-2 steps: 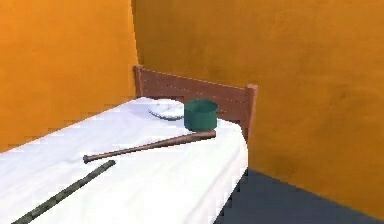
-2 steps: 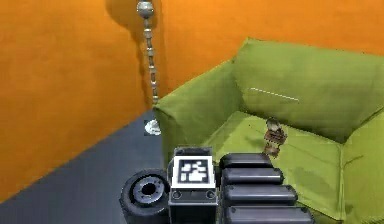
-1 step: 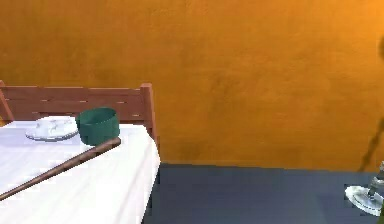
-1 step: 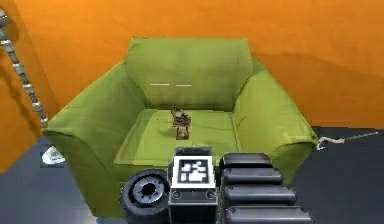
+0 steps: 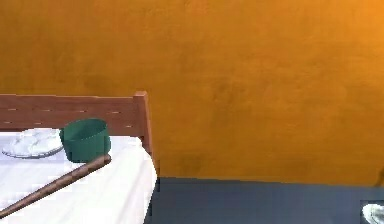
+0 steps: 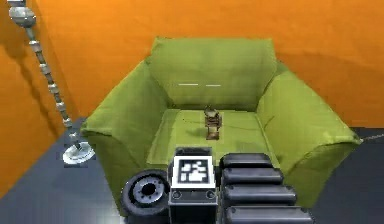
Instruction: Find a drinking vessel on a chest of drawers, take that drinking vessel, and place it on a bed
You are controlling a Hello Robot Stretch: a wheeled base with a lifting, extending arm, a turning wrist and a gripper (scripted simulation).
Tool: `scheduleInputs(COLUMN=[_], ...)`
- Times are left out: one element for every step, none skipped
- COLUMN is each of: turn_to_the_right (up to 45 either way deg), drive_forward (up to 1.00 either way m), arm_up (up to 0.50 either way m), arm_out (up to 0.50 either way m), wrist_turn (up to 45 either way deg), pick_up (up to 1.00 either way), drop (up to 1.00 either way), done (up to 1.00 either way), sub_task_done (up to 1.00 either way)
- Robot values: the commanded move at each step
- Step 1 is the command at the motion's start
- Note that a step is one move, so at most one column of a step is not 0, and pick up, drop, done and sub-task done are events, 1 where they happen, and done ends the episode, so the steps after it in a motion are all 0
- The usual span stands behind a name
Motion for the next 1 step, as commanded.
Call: scheduleInputs(turn_to_the_right=[45.0], drive_forward=[0.0], arm_up=[0.0], arm_out=[0.0], wrist_turn=[0.0], pick_up=[0.0], drop=[0.0], done=[0.0], sub_task_done=[0.0])
